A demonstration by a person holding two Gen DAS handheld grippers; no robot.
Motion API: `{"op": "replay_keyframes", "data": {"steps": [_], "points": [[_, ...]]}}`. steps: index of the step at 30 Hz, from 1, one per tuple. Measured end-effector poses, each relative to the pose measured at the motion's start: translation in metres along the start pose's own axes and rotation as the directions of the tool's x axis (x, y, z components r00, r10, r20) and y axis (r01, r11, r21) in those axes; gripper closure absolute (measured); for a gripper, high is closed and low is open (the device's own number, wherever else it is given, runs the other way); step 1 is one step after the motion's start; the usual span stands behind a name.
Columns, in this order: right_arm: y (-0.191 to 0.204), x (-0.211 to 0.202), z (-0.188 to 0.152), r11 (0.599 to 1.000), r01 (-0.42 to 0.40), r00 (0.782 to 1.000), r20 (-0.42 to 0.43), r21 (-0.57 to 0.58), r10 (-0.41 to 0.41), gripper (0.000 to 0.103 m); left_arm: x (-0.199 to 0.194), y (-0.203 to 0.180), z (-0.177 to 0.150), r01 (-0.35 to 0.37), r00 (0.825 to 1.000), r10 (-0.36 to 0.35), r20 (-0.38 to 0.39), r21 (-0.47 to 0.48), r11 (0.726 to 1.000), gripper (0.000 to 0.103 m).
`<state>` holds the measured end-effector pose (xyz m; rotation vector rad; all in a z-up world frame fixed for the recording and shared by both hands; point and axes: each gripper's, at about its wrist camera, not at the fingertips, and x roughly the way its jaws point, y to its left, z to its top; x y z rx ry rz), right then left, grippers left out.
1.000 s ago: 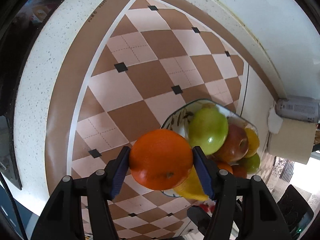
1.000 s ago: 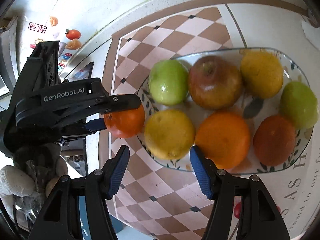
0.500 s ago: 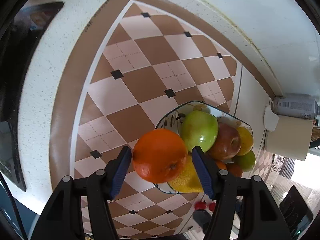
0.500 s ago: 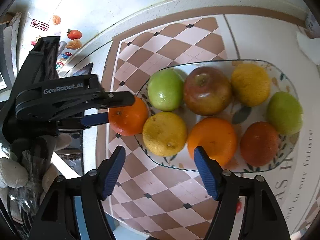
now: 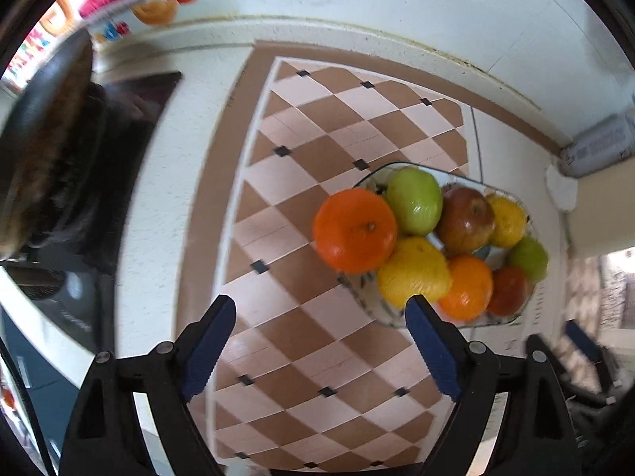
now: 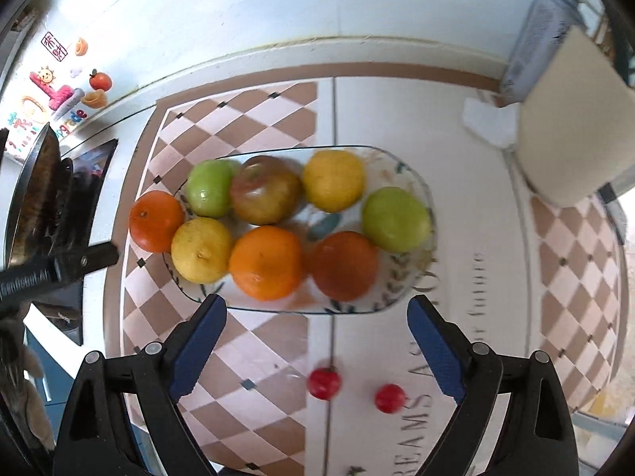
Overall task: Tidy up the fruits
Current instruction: 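Raise both open tools away from the plate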
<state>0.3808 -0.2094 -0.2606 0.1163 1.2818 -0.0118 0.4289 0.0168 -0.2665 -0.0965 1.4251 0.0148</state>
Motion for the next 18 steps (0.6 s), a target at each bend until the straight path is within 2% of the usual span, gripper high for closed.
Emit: {"op": "replay_keyframes", "data": {"steps": [3, 8, 13, 18], "points": [[-0.005, -0.018, -0.008, 1.000, 0.009, 0.999, 0.032, 0.004, -0.009, 0.008, -0.015, -0.005, -0.018, -0.034, 0.998, 0.033, 0.058, 0.024, 0.999, 0.016], [-0.008, -0.054, -0.022, 1.000, 0.023, 0.995, 0.095, 0.004, -0.023, 0.008, -0.042, -0.013, -0.042, -0.045, 0.992, 0.039, 0.120, 0.048, 0.998, 0.016], [-0.008, -0.088, -0.041, 0.999, 0.035, 0.987, 0.154, 0.002, -0.034, 0.008, -0.076, -0.022, -0.065, -0.081, 0.975, 0.061, 0.214, 0.084, 0.993, 0.016], [-0.005, -0.120, -0.060, 1.000, 0.031, 0.980, 0.197, 0.001, -0.031, 0.008, -0.107, -0.024, -0.086, -0.072, 0.960, 0.040, 0.277, 0.107, 0.992, 0.016]]}}
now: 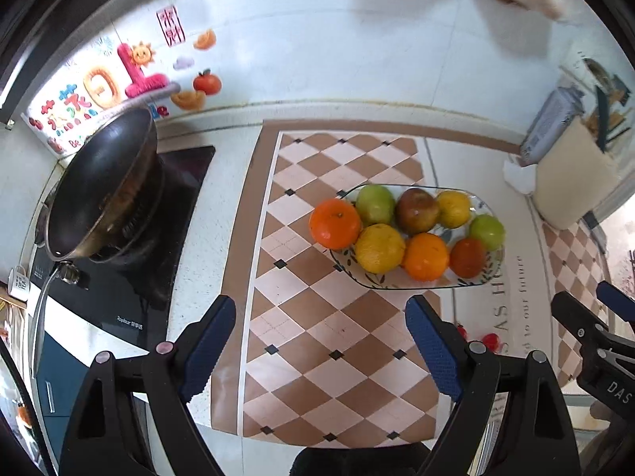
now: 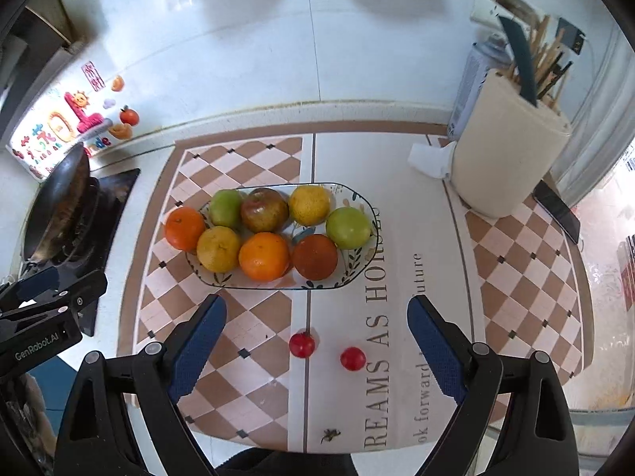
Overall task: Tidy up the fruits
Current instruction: 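Raise both open tools away from the plate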
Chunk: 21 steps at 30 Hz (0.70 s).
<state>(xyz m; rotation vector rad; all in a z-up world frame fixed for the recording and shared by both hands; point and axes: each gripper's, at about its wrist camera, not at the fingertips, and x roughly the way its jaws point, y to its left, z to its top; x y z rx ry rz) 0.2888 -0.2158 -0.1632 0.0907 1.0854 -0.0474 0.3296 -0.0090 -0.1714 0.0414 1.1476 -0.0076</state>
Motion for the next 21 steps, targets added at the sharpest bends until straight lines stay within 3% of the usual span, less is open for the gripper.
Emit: {"op": "replay_keyframes", "data": {"steps": [8, 21], "points": [[0.005, -0.061, -0.022, 1.000, -0.003, 0.997, 0.080, -0.002, 0.003, 0.008, -0.046, -0.006, -0.023, 0.053, 0.997, -0.054, 0.055, 0.016, 0.998, 0.016], [0.006, -0.134, -0.055, 1.000, 0.004, 0.984, 0.176, 0.023, -0.008, 0.008, -0.102, -0.013, -0.054, 0.075, 0.985, -0.084, 0.149, 0.064, 0.995, 0.016]]}}
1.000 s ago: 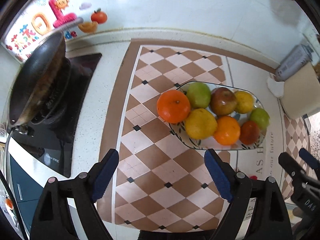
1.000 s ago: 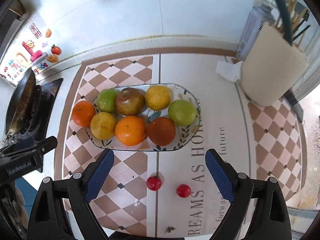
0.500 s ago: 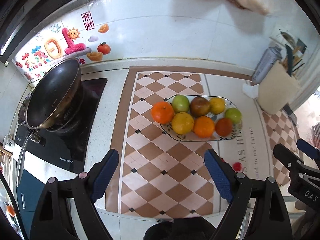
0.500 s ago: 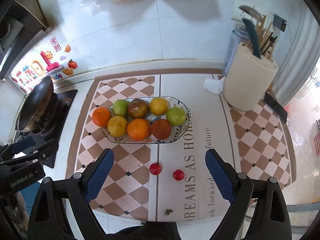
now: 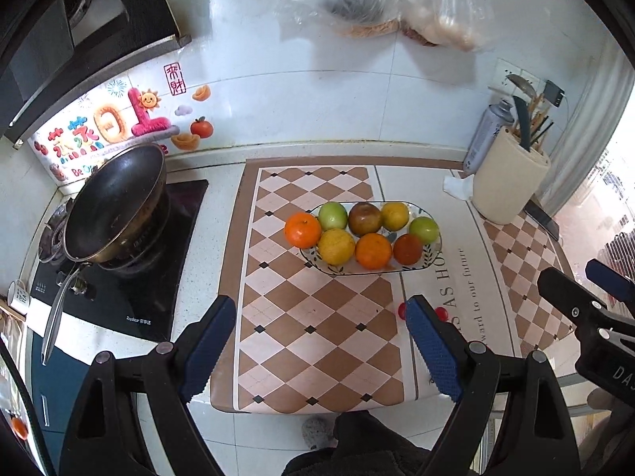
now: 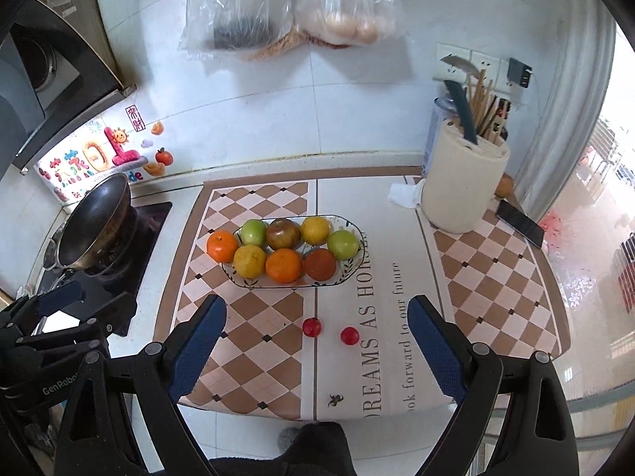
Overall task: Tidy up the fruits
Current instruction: 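Raise both open tools away from the plate, then grasp a cherry tomato with the left tool while the right tool grasps the other cherry tomato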
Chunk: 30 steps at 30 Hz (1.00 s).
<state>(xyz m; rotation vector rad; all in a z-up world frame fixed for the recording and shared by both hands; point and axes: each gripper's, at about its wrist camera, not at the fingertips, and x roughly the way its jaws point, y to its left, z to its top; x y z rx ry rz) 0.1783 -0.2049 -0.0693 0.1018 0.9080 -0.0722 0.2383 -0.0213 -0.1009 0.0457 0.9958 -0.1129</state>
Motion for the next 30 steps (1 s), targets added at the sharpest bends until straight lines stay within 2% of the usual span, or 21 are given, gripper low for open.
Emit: {"op": "replay_keyframes", "data": {"steps": [10, 15, 17, 21, 23, 25, 26, 30], "points": [[-0.009, -0.016, -0.011, 0.999, 0.002, 0.999, 0.036, 0.051, -0.004, 0.008, -0.013, -0.003, -0.007, 0.014, 0.999, -0.014, 0.030, 0.012, 1.000, 0.016], [-0.030, 0.011, -0.016, 0.993, -0.064, 0.998, -0.015, 0.099, 0.066, 0.008, -0.004, -0.007, -0.004, 0.009, 1.000, -0.009, 0.023, 0.008, 1.000, 0.014], [-0.042, 0.035, -0.020, 0.989, -0.091, 0.993, -0.064, 0.119, 0.099, 0.008, 0.005, -0.010, -0.001, 0.000, 1.000, -0.001, 0.009, 0.007, 1.000, 0.000], [-0.065, 0.102, -0.033, 0.985, -0.097, 0.972, -0.197, 0.144, 0.125, 0.011, 0.037, -0.019, 0.005, -0.076, 0.997, 0.076, -0.022, 0.018, 0.997, 0.000], [-0.076, 0.141, -0.045, 0.982, -0.100, 0.952, -0.271, 0.159, 0.141, 0.026, 0.054, -0.021, 0.006, -0.101, 0.994, 0.101, -0.050, 0.017, 0.995, 0.000], [-0.087, 0.179, -0.058, 0.980, -0.092, 0.933, -0.328, 0.179, 0.148, 0.031, 0.082, -0.025, 0.007, -0.122, 0.987, 0.123, -0.101, 0.017, 0.992, 0.000], [-0.091, 0.193, -0.062, 0.977, -0.095, 0.925, -0.346, 0.191, 0.158, 0.038, 0.090, -0.026, 0.006, -0.125, 0.985, 0.126, -0.117, 0.018, 0.992, 0.000], [-0.100, 0.242, -0.073, 0.971, -0.110, 0.898, -0.398, 0.211, 0.188, 0.044, 0.142, -0.034, 0.001, -0.140, 0.962, 0.141, -0.234, 0.021, 0.990, 0.000]]}}
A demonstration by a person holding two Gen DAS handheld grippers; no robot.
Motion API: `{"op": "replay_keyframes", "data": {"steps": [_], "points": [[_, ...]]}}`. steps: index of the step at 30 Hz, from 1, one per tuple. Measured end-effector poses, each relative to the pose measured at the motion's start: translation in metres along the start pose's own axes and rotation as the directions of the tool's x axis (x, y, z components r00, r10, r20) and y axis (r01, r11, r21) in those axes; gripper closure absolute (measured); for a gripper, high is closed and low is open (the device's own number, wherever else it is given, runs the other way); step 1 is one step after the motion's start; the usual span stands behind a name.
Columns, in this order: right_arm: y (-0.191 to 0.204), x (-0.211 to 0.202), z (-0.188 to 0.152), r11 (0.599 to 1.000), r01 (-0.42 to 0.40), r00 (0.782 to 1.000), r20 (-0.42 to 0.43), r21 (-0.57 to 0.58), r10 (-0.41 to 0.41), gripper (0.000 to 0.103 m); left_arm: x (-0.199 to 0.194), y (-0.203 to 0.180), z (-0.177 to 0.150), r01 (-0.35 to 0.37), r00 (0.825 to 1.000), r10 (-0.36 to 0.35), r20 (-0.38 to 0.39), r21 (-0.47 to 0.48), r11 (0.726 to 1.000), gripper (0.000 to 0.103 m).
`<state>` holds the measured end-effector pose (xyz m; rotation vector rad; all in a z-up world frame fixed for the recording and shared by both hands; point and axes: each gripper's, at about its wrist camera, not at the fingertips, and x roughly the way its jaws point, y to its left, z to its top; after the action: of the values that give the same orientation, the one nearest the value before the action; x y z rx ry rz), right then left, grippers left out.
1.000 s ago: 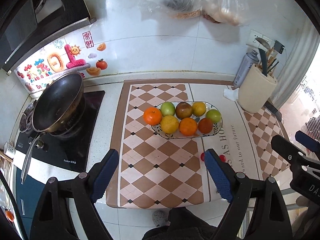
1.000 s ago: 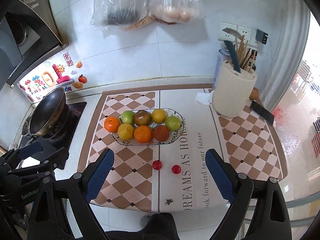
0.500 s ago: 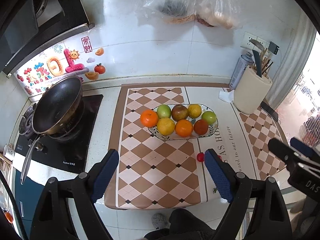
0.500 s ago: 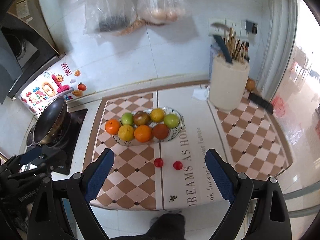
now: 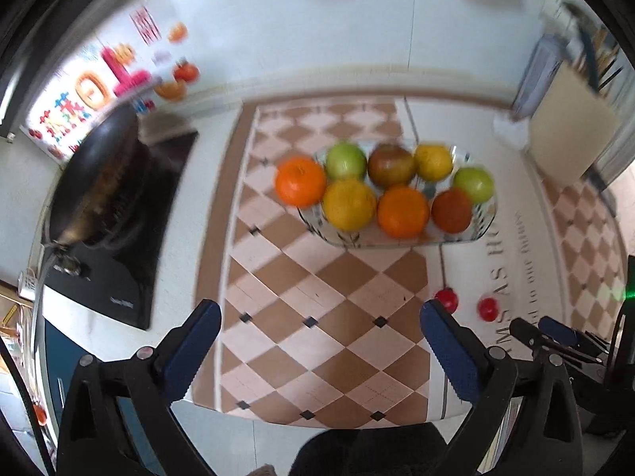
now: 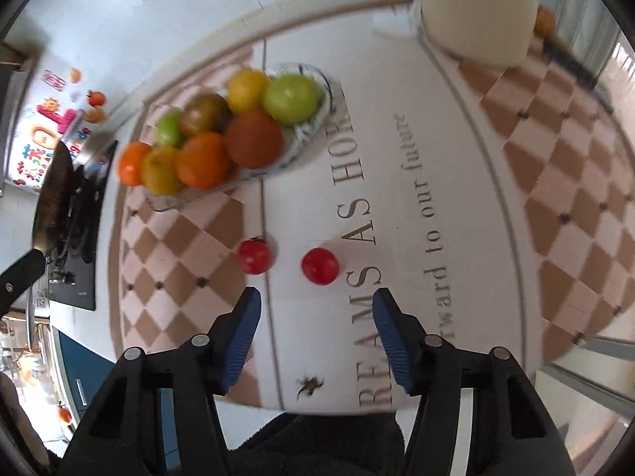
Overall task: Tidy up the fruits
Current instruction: 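Grasp a cherry tomato with the left tool while the right tool grasps the other cherry tomato, then carry the cherry tomato with the left tool while the right tool carries its tomato to the plate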
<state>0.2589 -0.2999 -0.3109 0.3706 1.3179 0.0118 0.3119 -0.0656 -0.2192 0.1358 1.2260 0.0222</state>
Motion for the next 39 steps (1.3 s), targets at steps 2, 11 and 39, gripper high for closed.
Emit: {"op": "replay_keyframes", "data": {"steps": [2, 11, 39], "points": [[-0.001, 0.019, 0.006, 1.000, -0.003, 1.000, -0.019, -0.022, 0.002, 0.049, 0.022, -0.007, 0.001, -0.015, 0.998, 0.015, -0.058, 0.001, 1.000, 0.000], [0.007, 0.072, 0.023, 0.987, -0.037, 0.995, -0.096, -0.154, 0.022, 0.071, 0.095, -0.037, 0.000, 0.052, 0.960, -0.062, -0.272, -0.045, 0.998, 0.000], [-0.028, 0.022, 0.067, 0.992, -0.077, 0.997, -0.032, -0.099, 0.074, 0.071, 0.126, -0.084, 0.006, 0.288, 0.902, -0.301, -0.310, -0.089, 0.954, 0.075]]}}
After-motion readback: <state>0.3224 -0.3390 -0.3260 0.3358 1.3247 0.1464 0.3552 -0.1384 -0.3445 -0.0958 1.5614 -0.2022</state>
